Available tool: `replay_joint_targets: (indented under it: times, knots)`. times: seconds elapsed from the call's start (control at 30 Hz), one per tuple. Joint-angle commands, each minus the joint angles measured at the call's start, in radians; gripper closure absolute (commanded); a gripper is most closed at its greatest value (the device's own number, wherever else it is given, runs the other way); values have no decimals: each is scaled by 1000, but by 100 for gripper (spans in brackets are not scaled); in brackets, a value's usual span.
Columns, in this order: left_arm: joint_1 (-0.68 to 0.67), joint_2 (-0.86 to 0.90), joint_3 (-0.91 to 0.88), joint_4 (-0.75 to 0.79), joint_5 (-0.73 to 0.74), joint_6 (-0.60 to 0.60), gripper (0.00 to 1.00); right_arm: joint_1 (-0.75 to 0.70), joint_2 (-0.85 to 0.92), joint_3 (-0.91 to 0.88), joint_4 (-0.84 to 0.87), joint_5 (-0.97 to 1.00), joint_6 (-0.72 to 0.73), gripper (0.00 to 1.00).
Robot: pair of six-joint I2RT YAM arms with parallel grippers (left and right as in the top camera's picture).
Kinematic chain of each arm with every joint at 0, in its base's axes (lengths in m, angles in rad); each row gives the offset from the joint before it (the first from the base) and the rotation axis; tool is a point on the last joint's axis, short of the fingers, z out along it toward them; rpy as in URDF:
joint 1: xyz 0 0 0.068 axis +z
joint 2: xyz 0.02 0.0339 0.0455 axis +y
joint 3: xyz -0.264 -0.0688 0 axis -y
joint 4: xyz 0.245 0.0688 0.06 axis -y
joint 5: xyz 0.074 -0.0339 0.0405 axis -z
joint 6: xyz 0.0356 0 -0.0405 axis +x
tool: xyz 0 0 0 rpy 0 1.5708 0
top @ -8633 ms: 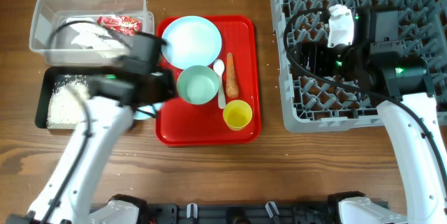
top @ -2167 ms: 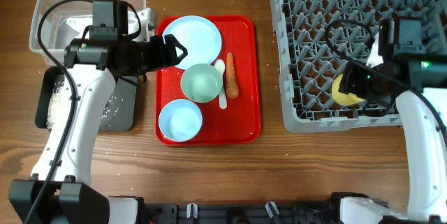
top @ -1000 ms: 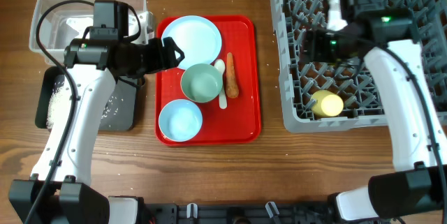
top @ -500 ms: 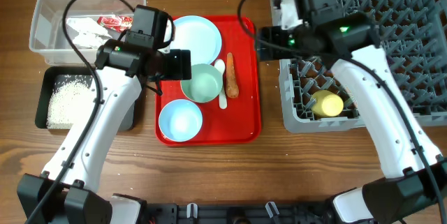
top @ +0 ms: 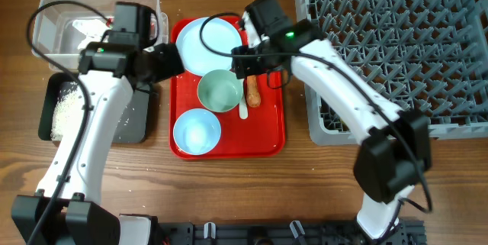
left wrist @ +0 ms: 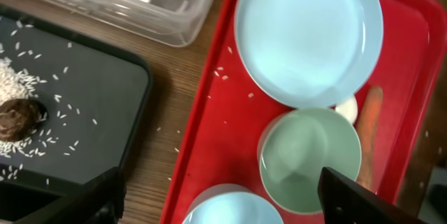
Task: Sort waste into correct bins and load items into the dishwasher rack
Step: 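Reach the right gripper to the green bowl and grasp its rim, then carry the green bowl into the dish rack and release it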
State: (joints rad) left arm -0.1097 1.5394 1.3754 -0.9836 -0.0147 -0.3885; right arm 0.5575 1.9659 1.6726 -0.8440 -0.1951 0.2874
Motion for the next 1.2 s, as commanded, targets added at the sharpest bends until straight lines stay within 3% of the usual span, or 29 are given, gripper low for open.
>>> replay_joint_targets:
  times: [0.0, 0.07, 0.2, 0.37, 0.43, 0.5, 0.6, 0.63, 0.73, 0.87, 1.03, 1.13, 1.17]
  knots:
    - [53, -2, -4, 2, -13, -55, 6, 28, 87, 15, 24, -9, -38, 43]
    - [63, -2, -4, 3, -13, -54, 1, 37, 122, 15, 34, -9, -95, 49]
    - [63, -2, -4, 2, -13, -54, 0, 42, 199, 15, 68, 6, -155, 55]
    - [63, -2, -4, 2, -14, -53, 0, 42, 258, 14, 92, 29, -157, 57]
    - [63, -2, -4, -10, -21, -46, 0, 42, 260, 14, 92, 50, -156, 73]
    - [65, -2, -4, -2, -21, -46, 0, 40, 259, 14, 93, 50, -154, 82]
    - [91, -2, -4, 4, -21, -47, 0, 34, 243, 14, 91, 49, -153, 87]
    - [108, -2, -4, 4, -21, -47, 0, 31, 215, 14, 92, 50, -152, 96]
    - [141, -2, -4, 2, -21, -47, 0, 20, 108, 16, 84, 71, -129, 96]
    - [141, -2, -4, 3, -21, -46, 0, -61, -106, 16, 22, 309, -100, 96]
    - [141, -2, -4, 3, -21, -46, 0, -160, -283, 16, 70, 877, -84, 96]
    - [141, -2, -4, 3, -21, -46, 0, -189, -269, 16, 172, 1087, -216, 96]
    - [141, -2, -4, 3, -21, -46, 0, -200, -252, 16, 234, 1154, -327, 96]
